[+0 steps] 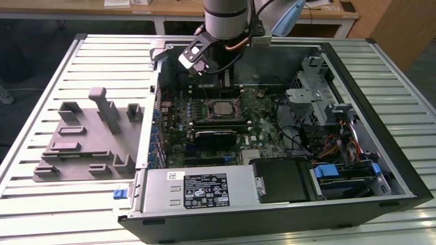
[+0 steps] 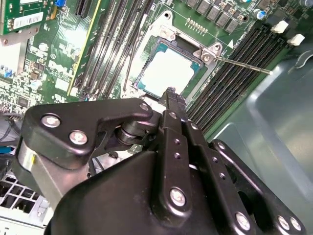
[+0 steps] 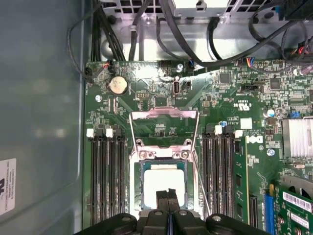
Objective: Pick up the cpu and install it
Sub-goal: 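Place the cpu into insertion slot, then close the cpu cover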
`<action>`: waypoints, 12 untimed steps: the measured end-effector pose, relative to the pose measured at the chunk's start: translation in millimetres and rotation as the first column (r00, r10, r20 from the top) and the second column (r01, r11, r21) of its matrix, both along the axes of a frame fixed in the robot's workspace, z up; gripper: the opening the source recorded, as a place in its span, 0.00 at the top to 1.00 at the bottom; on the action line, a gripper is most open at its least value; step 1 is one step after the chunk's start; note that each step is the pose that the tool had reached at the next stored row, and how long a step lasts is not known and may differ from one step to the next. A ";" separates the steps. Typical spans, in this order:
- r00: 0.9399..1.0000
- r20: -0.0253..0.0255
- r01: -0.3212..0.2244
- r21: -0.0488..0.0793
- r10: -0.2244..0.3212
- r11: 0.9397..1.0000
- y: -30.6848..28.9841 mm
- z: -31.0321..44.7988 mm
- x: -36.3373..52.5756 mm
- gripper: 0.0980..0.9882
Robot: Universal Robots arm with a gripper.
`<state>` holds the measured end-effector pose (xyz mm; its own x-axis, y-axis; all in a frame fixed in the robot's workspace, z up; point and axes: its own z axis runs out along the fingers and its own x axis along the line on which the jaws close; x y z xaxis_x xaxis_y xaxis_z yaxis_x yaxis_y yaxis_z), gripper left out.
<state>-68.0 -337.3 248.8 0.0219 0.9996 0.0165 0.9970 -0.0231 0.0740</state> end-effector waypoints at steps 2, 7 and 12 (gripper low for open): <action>1.000 0.000 0.000 0.000 0.000 1.000 0.0 0.1 0.0 0.99; 1.000 0.000 0.000 0.000 0.000 1.000 0.0 1.2 0.0 0.99; 1.000 0.000 0.000 0.000 0.000 1.000 0.0 1.5 0.0 0.99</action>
<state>-68.1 -337.3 250.3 0.0219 0.9996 0.0163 0.9970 -0.0231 0.0739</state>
